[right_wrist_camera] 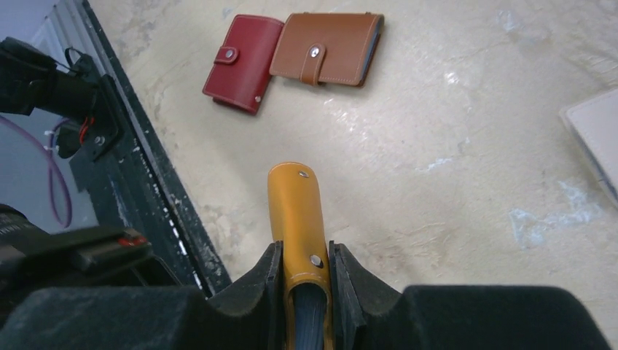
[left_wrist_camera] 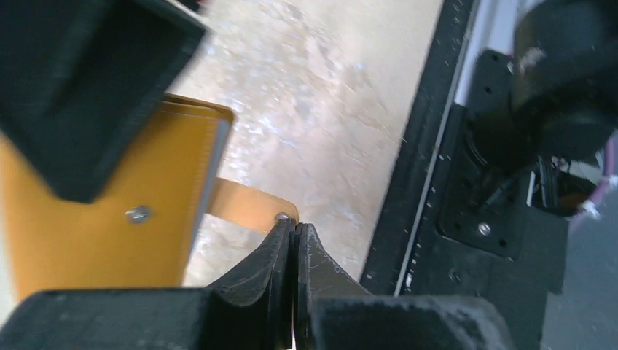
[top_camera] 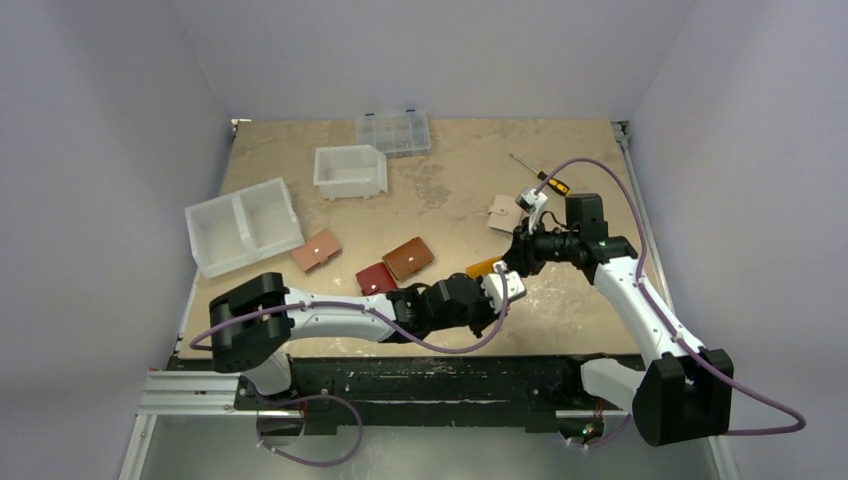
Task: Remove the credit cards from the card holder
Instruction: Open the card holder.
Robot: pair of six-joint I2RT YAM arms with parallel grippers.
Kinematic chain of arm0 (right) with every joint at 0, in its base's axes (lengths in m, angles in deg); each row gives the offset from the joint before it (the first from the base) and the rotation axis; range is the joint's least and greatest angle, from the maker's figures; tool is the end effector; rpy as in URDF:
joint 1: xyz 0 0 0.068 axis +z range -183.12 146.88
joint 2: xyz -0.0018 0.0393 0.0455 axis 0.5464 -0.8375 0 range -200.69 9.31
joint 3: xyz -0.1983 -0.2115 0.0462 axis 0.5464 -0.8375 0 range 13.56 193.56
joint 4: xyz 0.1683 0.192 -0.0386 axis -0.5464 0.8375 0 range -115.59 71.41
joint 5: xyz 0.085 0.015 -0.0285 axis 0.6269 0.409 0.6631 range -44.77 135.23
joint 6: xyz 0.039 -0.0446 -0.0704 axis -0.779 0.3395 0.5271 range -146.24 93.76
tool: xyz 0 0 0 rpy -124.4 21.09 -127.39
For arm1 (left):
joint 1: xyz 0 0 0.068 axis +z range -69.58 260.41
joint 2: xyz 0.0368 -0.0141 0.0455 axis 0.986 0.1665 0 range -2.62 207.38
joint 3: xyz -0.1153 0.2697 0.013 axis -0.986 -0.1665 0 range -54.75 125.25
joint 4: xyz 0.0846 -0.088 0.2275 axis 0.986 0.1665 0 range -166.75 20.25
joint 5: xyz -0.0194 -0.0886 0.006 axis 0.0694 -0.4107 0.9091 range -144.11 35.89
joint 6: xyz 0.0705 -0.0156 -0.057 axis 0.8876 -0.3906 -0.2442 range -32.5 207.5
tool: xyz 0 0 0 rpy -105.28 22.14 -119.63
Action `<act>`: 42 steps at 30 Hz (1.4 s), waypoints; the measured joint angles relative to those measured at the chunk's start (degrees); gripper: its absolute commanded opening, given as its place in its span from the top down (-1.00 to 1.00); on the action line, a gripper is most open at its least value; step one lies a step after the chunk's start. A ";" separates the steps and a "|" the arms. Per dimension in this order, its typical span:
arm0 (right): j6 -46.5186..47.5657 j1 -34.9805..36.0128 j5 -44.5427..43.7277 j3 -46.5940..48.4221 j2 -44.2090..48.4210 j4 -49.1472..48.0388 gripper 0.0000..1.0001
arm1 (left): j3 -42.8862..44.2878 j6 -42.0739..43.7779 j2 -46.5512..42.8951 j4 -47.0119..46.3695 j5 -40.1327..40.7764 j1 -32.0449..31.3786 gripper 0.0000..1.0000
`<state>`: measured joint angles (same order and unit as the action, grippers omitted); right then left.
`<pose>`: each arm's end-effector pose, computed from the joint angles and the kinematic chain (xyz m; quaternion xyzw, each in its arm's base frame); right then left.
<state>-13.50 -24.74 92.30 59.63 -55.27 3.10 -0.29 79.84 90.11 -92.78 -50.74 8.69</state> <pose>0.2228 0.0941 0.2560 -0.2996 0.8125 0.3588 0.3484 0.1317 -0.3832 0.2369 0.4263 0.7121 -0.3371 0.4444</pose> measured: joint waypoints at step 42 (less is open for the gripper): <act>23.41 2.43 14.27 1.16 4.68 10.45 1.00 | -10.69 -0.61 -20.98 4.55 7.02 1.40 -0.89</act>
<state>9.90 -22.31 106.58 60.79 -50.59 13.54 -10.98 79.23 69.13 -88.24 -43.72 10.09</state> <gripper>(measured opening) 0.274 0.986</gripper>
